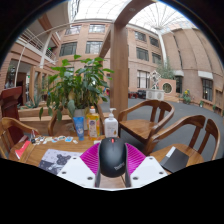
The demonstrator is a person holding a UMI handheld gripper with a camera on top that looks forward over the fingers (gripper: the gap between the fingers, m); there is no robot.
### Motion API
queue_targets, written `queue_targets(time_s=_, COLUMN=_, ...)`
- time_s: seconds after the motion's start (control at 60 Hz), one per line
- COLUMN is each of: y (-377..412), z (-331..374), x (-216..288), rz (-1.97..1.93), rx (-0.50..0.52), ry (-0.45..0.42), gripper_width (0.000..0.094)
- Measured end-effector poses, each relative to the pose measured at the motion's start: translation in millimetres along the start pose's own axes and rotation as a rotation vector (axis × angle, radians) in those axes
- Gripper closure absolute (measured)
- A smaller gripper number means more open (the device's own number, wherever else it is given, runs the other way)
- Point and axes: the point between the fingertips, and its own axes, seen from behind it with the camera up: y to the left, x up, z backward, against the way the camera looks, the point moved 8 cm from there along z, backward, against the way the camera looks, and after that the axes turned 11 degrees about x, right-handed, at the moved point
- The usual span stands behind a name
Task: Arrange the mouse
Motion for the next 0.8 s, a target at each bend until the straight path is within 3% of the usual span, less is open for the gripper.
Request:
queue_targets(time_s=0.083, y=45, z=-29, x=31, rz=-0.013, rx=0.054, ry=-0.054, gripper_width=0.0600)
queue_targets(time_s=0.167, y=82, z=-67, x=37, rz=-0.027, rx=0.120, ry=-0.025, gripper_width=0.0599)
queue_targets(time_s=0.267, y=136, z=-116, x=8, rz=-0.012, rx=0.175, ry=0.073, gripper_width=0.0599)
queue_targets(time_s=0.4, y=188, z=-160, x=-68, rz=0.020, rx=0.219, ry=0.244, gripper_width=0.0594)
queue_targets(time_s=0.6, y=210, z=-182, x=-130, rz=0.021, rx=0.225, ry=0.382, gripper_width=0.0517)
queue_targets(time_s=0.7, y=215, z=-178, x=-130, rz=0.010, rx=0.252, ry=0.393, gripper_width=0.0409)
queue_targets(time_s=0.8, y=218, z=-158, x=-111, rz=0.033, rx=0.256, ry=0.359, gripper_width=0.0066)
